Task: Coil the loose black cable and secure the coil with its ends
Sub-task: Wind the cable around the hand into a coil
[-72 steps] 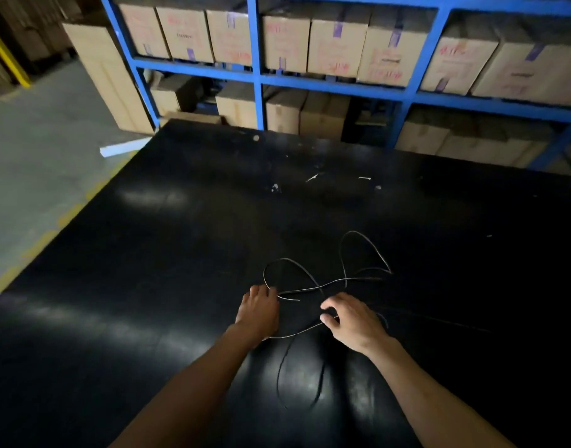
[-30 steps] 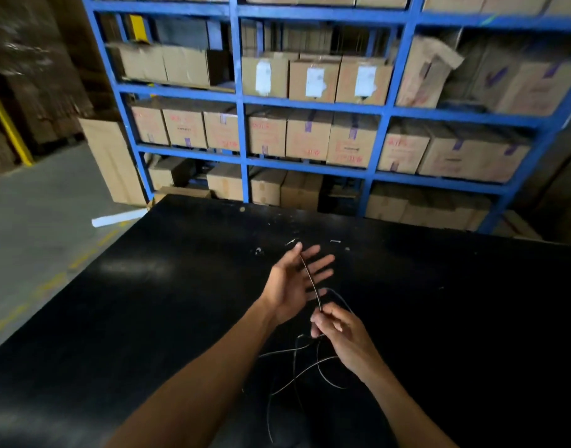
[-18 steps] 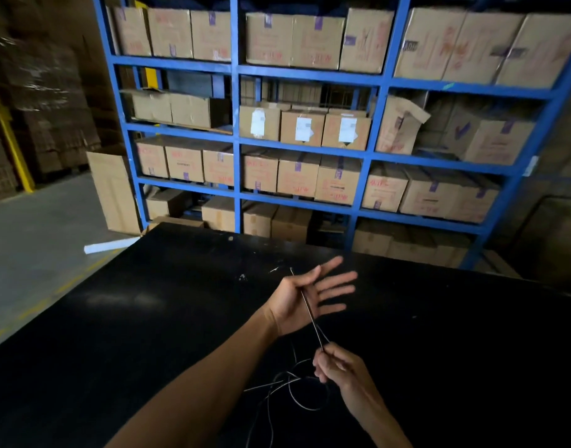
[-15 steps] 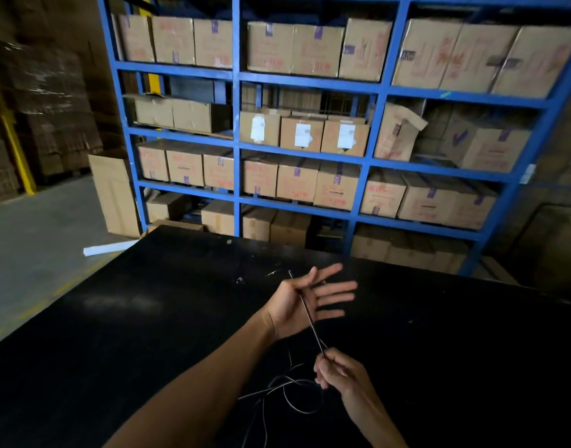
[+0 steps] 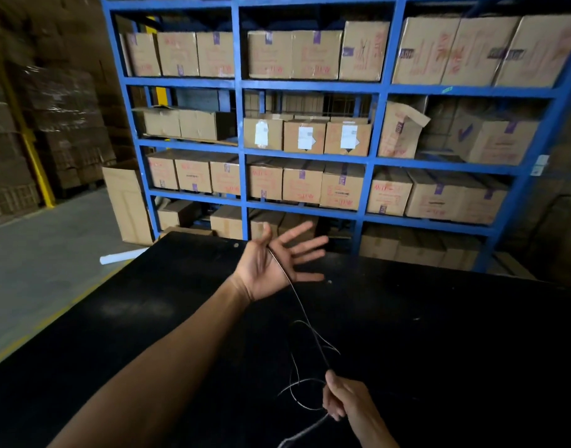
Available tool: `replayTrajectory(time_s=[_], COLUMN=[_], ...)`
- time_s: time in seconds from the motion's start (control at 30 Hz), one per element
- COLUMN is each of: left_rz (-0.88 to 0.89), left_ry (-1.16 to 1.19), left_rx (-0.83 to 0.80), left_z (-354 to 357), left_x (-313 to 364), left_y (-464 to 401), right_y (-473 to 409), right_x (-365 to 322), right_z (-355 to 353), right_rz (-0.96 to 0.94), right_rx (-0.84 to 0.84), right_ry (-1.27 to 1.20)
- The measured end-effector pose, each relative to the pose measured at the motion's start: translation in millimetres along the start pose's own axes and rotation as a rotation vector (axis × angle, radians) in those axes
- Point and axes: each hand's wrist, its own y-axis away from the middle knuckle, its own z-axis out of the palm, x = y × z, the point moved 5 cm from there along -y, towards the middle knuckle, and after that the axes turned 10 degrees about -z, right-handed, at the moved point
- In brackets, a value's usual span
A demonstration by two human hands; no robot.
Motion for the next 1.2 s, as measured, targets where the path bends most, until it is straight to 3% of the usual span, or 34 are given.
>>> replayTrajectory(time_s=[0.13,0.27,0.43,0.53,0.73,0.83,0.93,1.03,1.2], left_rz=[-0.036,-0.241,-0.586,-0.661,-0.474,-0.293,-0.126,0.006,-0.001], left_ry=[-0.015,-0.061,-0.310,-0.405,-0.354,-0.156,0.057,0.082,0.033], left_rx=[-0.081,-0.220,-0.148,-0.045,0.253,0.290,0.250,0.139,-0.146], left_z=[9,13,-12,-38,-79,-99,-106,-94,-60], left_x=[30,24,-27,-45,-21,10,41,62,63], left_y=[19,45,63,59,42,32,24,14,0], right_y=[-12,-33,-84,-112,-113,-93,-73,-60,-62], right_x=[12,-6,-90,-157,-247,-237,-184,-114,-65], right_z=[-12,-51,-92,-99,-71,-46,-22,14,40], right_rz=[0.157,0.266,0.108,-0.023,-0.348,-0.365,-0.311,-0.207,-0.066], right_rx=[0.158,0.410,0.518,0.511,0.511,0.426,0.314,0.180,0.062], right_ry=[-0.088,0.015,0.201,0.374,0.461,0.482,0.260,0.080,-0.032])
